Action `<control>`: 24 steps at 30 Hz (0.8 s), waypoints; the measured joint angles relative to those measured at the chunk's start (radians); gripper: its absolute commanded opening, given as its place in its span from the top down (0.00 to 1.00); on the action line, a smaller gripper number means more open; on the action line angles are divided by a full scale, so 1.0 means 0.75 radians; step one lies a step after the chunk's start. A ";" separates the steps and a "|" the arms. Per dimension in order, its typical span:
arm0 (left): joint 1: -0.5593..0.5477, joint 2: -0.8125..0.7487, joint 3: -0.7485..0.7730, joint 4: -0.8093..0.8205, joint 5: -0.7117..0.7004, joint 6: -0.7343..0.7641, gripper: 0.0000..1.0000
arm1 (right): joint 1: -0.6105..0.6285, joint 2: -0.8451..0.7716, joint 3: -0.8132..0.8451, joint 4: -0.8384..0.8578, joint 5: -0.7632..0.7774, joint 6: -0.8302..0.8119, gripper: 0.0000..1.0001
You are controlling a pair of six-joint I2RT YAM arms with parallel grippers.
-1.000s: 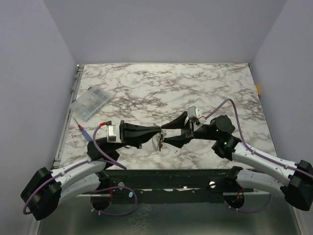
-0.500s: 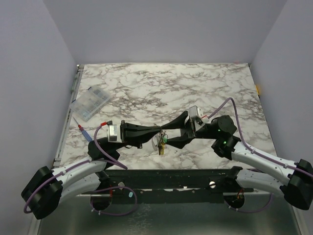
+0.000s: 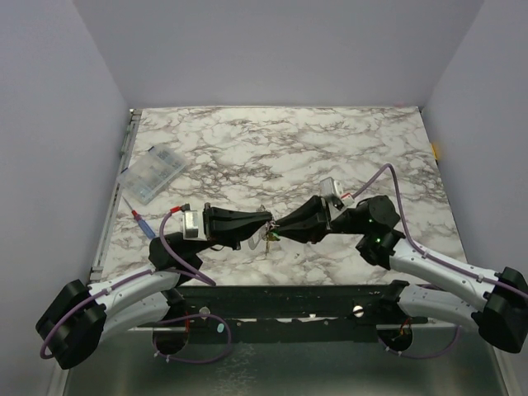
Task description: Put the keys on the keyring
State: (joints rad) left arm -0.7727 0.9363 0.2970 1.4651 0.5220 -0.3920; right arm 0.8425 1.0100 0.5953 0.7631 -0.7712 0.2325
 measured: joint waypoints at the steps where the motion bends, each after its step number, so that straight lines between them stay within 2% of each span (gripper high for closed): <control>1: 0.000 0.000 0.000 -0.001 0.000 0.000 1.00 | 0.000 0.006 -0.002 0.002 0.001 0.002 0.76; 2: 0.000 0.000 0.000 -0.001 0.000 0.000 1.00 | 0.000 0.013 -0.004 0.004 0.001 0.004 0.64; 4: 0.000 0.000 0.000 0.000 -0.004 0.001 1.00 | 0.000 0.027 -0.009 0.005 0.001 0.008 0.53; 7: 0.000 0.000 0.000 0.000 -0.015 0.001 1.00 | 0.000 0.054 -0.012 0.006 0.008 0.016 0.52; 8: 0.000 0.000 0.000 0.000 -0.018 0.001 1.00 | 0.000 0.062 -0.013 0.006 0.013 0.016 0.55; 11: 0.000 0.000 0.000 0.000 -0.020 0.000 1.00 | 0.000 0.073 -0.013 0.007 0.030 0.015 0.78; 16: 0.000 0.000 0.000 0.000 -0.025 0.002 1.00 | 0.000 0.076 -0.013 0.015 0.043 0.020 0.96; 21: 0.000 -0.002 0.000 -0.001 -0.030 0.008 1.00 | 0.000 0.069 -0.021 0.024 0.047 0.009 0.99; 24: 0.000 -0.008 -0.006 -0.003 -0.031 0.014 1.00 | 0.001 0.036 -0.019 -0.048 0.081 -0.034 0.99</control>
State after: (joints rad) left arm -0.7727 0.9306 0.2928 1.4631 0.4992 -0.3813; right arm 0.8433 1.0367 0.5812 0.7273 -0.7105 0.2070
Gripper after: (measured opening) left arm 0.017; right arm 0.145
